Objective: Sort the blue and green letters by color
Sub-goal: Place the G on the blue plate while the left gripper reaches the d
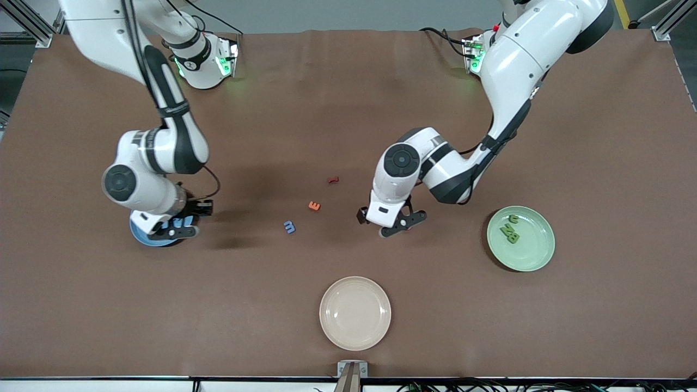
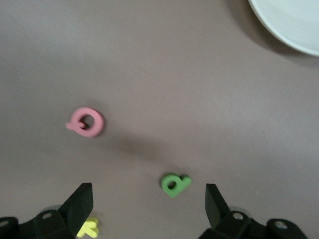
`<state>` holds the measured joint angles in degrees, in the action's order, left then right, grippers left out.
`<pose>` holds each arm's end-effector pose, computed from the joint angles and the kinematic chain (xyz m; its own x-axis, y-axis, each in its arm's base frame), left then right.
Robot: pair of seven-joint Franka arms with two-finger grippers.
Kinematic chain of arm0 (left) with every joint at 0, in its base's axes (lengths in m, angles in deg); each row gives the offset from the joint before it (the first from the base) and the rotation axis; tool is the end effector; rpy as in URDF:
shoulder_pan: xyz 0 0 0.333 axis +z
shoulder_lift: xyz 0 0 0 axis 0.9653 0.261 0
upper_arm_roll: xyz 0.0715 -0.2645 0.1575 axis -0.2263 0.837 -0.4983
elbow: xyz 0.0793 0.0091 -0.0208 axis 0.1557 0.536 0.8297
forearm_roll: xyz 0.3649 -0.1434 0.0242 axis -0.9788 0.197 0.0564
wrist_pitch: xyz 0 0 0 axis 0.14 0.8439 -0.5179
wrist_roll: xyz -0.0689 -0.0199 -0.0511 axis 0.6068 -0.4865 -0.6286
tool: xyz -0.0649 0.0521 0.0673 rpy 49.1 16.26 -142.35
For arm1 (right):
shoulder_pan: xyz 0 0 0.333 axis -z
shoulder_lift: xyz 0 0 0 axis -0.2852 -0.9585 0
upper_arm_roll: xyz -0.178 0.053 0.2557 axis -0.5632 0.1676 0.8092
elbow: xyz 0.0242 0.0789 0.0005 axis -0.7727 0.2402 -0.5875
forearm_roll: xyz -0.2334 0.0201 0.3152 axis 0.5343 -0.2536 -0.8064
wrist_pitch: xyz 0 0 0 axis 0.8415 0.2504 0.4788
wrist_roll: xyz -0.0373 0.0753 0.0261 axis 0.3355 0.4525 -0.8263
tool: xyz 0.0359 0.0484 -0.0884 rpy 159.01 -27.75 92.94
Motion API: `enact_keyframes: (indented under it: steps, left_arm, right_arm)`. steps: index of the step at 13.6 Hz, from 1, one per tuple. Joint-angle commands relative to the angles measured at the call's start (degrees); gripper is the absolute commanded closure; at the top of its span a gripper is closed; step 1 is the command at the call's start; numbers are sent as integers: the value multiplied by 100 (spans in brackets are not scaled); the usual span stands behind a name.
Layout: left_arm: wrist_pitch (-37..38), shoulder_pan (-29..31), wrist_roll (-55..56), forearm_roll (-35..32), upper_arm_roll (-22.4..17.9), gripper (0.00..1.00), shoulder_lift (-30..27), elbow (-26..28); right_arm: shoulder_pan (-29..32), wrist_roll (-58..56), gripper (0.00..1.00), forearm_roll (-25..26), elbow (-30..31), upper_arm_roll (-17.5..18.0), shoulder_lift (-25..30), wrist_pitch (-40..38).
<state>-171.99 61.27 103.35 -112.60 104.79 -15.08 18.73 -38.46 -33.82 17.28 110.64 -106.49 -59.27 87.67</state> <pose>0.5534 -0.4468 0.2450 0.9146 0.4043 -0.0108 0.4041 -0.9124 0.0645 0.5848 0.0578 0.2454 0.9852 0.1256 -0.1169 0.1210 -0.9916 -0.0462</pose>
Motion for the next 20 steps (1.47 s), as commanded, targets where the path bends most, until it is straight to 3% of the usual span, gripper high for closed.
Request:
enact_keyframes:
  steps: [1, 6, 11, 15, 16, 17, 18, 20]
  left_arm:
    - [7, -273, -36, -95, -177, 3, 137, -300]
    - [7, -538, -1431, -78, -389, 7, 347, -520]
    - [-2, -652, -2532, -95, -398, 7, 515, -521]
    - [-221, -652, -3340, -95, -406, 10, 611, -521]
    - [-282, -652, -3419, -95, -441, 10, 612, -521]
    - [-309, -661, -3516, -95, -494, 10, 612, -521]
    - [-318, -661, -3595, -104, -512, 11, 620, -512]
    - [-449, -652, -3771, -113, -547, 12, 682, -512]
  right_arm:
    - [631, -979, 87, 33, 44, 105, 105, 145]
    - [1195, -1992, 87, 94, -96, 105, -167, 682]
    - [1275, -2187, 85, 94, -123, 105, -484, 1069]
    - [1266, -2178, 74, 94, -123, 105, -598, 1174]
    - [1258, -2178, 68, 94, -132, 105, -625, 1192]
    - [1249, -2178, 40, 94, -140, 105, -625, 1175]
    - [1240, -2169, 3, 94, -141, 105, -625, 1166]
    - [1205, -2117, 0, 94, -132, 114, -616, 1096]
